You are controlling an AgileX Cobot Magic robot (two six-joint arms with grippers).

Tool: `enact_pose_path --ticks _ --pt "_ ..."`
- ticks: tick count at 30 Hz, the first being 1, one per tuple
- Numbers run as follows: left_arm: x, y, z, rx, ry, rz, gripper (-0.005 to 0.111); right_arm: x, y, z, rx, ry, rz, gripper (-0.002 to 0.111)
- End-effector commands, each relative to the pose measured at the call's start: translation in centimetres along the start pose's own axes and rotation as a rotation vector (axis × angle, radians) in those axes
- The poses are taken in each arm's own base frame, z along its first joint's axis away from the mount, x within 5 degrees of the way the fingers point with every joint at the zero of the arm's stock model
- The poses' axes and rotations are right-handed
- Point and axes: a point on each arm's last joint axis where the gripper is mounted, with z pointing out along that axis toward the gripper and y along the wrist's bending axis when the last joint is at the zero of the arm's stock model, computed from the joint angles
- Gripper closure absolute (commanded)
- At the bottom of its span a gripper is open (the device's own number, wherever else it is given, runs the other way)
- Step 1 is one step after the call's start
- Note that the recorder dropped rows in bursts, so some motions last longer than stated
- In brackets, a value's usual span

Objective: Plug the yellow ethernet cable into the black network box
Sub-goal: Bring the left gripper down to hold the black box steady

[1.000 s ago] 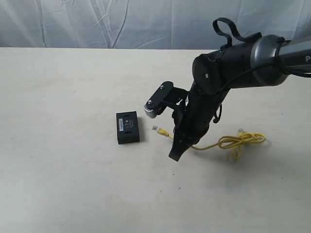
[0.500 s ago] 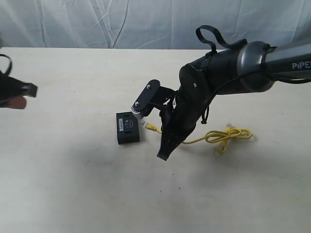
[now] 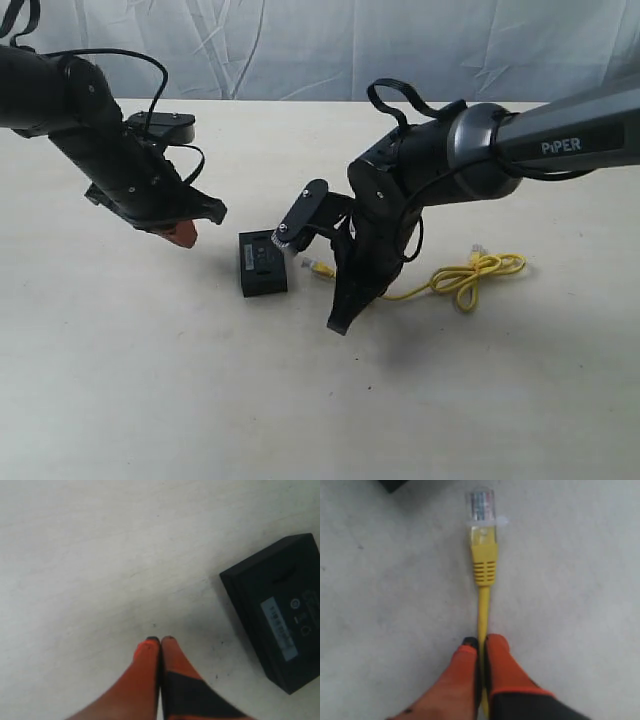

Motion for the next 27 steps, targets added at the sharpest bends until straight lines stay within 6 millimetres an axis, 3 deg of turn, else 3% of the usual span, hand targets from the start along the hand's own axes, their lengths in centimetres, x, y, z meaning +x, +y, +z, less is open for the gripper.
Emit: enact_pose_path --ticks 1,9,20,27 --pt "-0.2 -0.6 0.9 0.022 -0.005 -0.017 0.107 -1.0 0.9 -0.2 0.026 -0.038 -0.067 0.109" --pt "-0.4 -0.9 1.1 0.057 -0.025 0.034 0.107 -1.3 1.9 -0.3 0.016 -0.028 -0.094 0.109" --pt "-0.2 -1.0 3.8 0.135 -0.017 0.072 0.107 -1.0 2.5 -0.4 -0.020 0.014 -0.078 0.109" --pt "-0.6 -1.6 3.9 0.196 -0.062 0.057 0.107 -1.6 3.5 -0.5 -0.026 -0.004 -0.121 0.109"
